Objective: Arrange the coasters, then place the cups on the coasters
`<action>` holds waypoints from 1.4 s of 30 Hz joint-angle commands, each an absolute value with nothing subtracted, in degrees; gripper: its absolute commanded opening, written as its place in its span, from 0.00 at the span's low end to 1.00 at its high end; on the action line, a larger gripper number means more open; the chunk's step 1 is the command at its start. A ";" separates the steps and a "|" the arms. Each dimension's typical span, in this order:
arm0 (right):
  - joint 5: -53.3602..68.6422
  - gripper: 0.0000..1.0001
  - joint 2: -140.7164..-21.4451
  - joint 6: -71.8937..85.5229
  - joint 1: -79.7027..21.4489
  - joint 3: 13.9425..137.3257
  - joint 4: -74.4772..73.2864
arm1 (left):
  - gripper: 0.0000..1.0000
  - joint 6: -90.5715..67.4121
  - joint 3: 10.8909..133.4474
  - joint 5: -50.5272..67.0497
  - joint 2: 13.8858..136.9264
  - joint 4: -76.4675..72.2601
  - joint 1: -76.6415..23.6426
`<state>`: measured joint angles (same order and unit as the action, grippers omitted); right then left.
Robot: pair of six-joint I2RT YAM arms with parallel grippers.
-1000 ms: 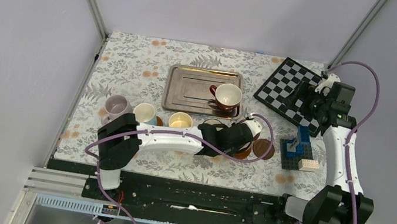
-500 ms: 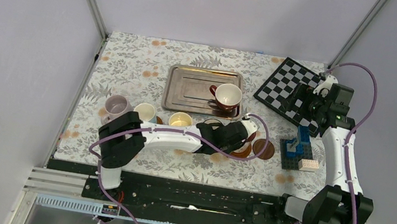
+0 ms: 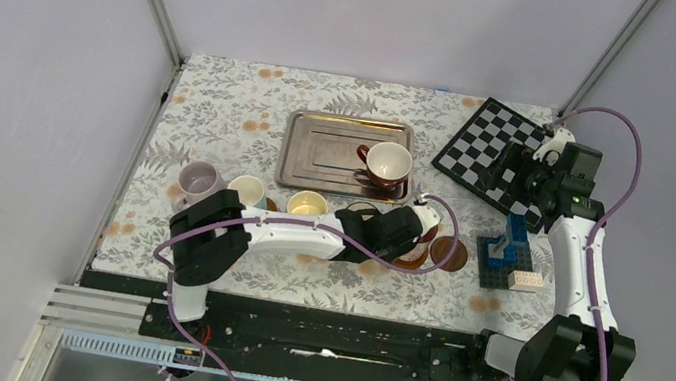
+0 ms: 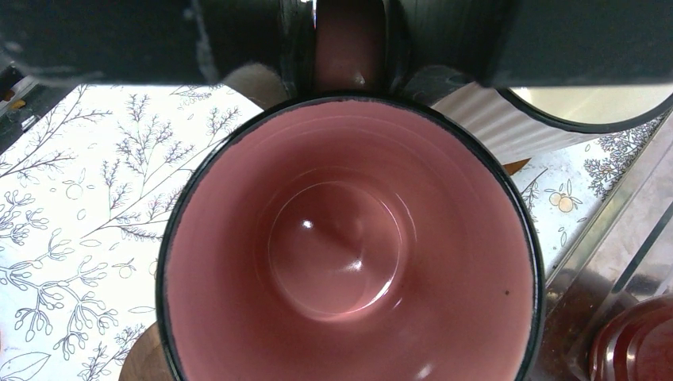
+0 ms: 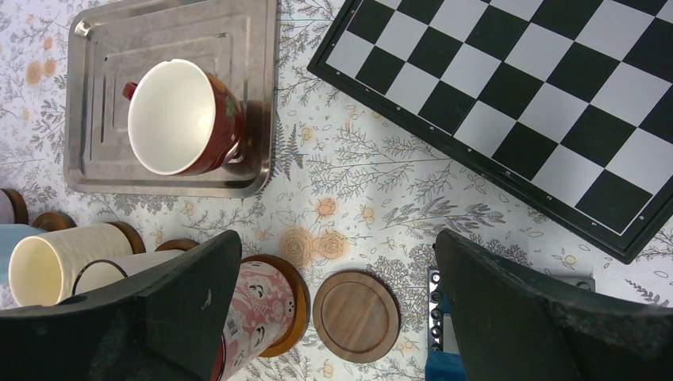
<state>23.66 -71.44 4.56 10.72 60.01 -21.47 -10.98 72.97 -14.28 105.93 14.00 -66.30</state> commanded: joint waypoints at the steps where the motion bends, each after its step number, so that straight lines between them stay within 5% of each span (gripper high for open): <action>1: 24.94 0.98 -70.05 4.08 10.72 59.88 -19.78 | 0.02 -10.81 73.60 -13.83 103.54 8.83 -66.23; 12: 25.50 0.98 -69.78 4.39 10.72 59.60 -19.94 | 0.25 -11.54 73.18 -14.51 102.22 10.71 -66.54; 22: 25.81 0.98 -69.72 4.28 10.72 59.76 -20.25 | 0.34 -12.22 71.71 -13.31 99.91 12.69 -66.84; 25: 26.03 0.98 -69.93 4.65 10.72 59.92 -20.22 | 0.50 -12.05 71.61 -12.99 99.68 12.91 -66.97; 31: 26.52 0.98 -69.96 4.53 10.73 60.24 -20.53 | 0.61 -11.91 72.26 -11.13 98.27 15.27 -67.30; 36: 28.75 0.98 -70.51 3.46 10.72 60.98 -21.30 | 0.97 -9.00 72.17 -5.99 95.67 19.04 -69.04; 42: 31.01 0.98 -70.40 2.14 10.72 60.82 -21.19 | 0.99 -6.28 72.43 0.74 90.63 23.09 -68.49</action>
<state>27.99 -71.40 3.75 10.72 59.57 -21.52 -8.82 71.59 -5.34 96.27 21.32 -69.04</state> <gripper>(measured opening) 0.988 0.985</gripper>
